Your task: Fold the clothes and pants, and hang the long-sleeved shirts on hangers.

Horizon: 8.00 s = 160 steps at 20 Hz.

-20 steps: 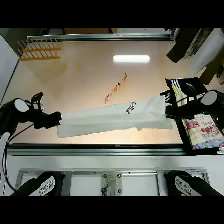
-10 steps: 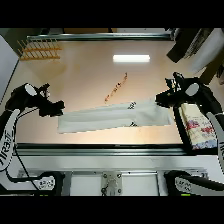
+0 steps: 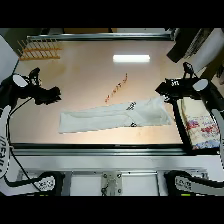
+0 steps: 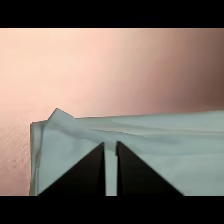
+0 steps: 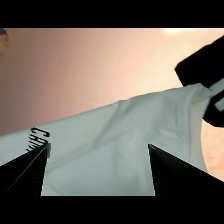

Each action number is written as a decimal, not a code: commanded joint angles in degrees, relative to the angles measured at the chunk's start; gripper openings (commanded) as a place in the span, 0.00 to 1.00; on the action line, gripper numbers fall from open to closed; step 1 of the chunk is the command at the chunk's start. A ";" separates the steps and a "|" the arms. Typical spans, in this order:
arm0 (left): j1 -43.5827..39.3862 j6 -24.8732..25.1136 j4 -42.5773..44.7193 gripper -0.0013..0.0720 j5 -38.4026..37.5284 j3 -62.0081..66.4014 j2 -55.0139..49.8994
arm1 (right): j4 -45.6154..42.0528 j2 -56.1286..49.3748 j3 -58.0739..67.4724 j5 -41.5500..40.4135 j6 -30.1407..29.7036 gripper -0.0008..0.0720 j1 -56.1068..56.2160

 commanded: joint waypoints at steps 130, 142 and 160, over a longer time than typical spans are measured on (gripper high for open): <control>-9.60 2.51 -0.07 0.03 8.50 -5.79 16.63 | -0.24 -8.92 22.64 21.81 1.53 0.03 12.17; -9.60 2.47 -0.07 0.03 7.04 -5.81 16.63 | 3.78 -4.26 26.43 11.67 1.60 0.03 -24.13; -9.60 2.51 -0.04 0.03 7.06 -5.81 16.63 | -21.73 9.90 16.17 32.54 11.82 0.03 -27.80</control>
